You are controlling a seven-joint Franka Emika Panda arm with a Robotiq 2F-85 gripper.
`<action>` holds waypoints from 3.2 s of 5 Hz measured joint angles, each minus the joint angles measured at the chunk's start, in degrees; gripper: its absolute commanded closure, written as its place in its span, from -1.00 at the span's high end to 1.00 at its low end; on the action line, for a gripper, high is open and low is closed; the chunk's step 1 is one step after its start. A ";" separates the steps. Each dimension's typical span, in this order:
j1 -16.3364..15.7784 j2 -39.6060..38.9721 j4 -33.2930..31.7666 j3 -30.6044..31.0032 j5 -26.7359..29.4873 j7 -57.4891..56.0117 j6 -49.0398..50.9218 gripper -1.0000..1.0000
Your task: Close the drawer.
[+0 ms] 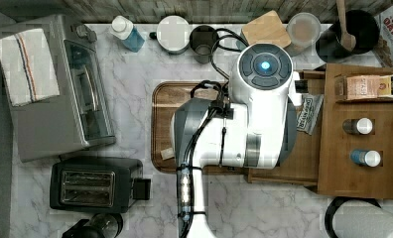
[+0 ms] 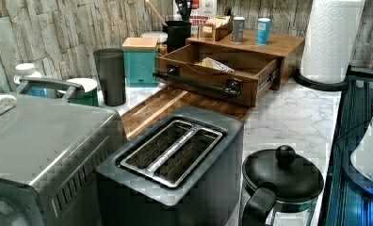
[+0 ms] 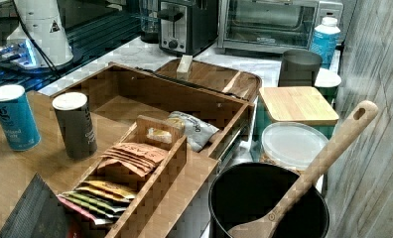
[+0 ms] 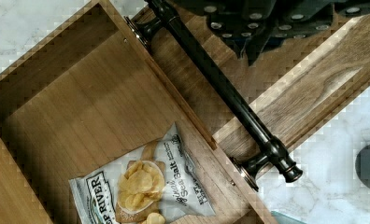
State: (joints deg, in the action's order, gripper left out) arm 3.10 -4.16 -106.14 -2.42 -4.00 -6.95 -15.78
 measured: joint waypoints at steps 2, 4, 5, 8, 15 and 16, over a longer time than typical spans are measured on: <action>0.00 -0.10 -0.45 -0.03 -0.17 0.00 -0.83 -1.00; -0.19 0.62 -5.88 0.00 0.29 -2.62 -11.82 -1.00; -0.93 0.83 -9.34 0.03 2.72 -4.83 -13.90 -1.00; -2.77 -2.28 -13.15 3.55 0.28 -20.90 -20.65 -1.00; -6.31 -12.24 -22.77 4.28 -16.17 -24.52 -35.70 -1.00; -6.31 -11.94 -23.56 4.10 -17.28 -24.52 -36.71 -1.00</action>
State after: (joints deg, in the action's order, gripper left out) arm -3.21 -16.10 -129.70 1.68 -21.28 -31.47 -52.48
